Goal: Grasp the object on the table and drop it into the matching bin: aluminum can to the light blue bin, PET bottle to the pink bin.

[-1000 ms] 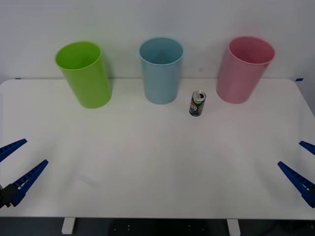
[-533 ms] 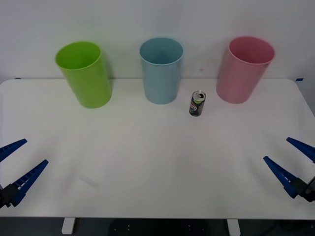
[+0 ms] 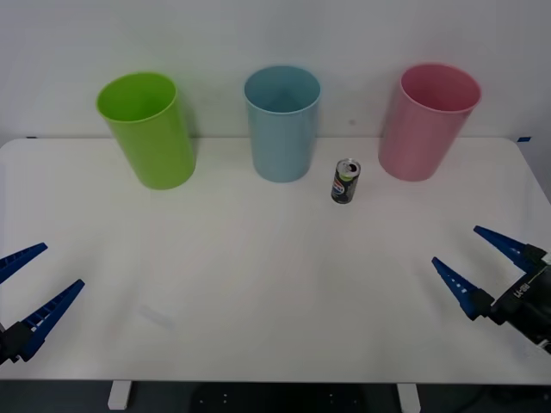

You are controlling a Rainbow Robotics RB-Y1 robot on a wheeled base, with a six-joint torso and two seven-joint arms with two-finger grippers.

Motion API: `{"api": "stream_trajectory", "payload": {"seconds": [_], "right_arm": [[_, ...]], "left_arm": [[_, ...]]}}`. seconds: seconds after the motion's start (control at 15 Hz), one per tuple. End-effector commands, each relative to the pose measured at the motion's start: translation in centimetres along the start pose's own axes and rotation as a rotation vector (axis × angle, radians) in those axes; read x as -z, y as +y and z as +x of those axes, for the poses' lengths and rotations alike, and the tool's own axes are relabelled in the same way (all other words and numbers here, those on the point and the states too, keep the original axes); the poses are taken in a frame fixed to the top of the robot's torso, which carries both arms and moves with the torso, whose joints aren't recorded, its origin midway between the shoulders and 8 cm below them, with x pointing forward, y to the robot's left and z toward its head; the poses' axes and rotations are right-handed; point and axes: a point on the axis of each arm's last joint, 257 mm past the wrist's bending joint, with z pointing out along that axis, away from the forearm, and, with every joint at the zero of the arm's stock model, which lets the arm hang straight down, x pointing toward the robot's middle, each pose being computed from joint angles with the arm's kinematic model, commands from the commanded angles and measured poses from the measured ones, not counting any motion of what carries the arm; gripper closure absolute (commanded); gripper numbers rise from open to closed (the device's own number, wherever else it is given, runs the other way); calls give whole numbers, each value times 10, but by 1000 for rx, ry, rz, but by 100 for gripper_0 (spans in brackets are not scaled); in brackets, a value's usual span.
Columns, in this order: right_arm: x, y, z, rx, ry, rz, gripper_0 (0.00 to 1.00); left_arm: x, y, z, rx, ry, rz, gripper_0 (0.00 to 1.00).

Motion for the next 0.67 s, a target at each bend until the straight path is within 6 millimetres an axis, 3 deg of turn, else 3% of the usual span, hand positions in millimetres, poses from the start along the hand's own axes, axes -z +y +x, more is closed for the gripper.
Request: {"api": "stream_trajectory", "payload": {"seconds": [0.07,0.67], "right_arm": [[-19,-3,7,23,14,34,0],[-88,11,26,5,63,109,0]], "left_arm": [[0,0,0,0,0,0,0],[0,0,0,0,0,0,0]]}}
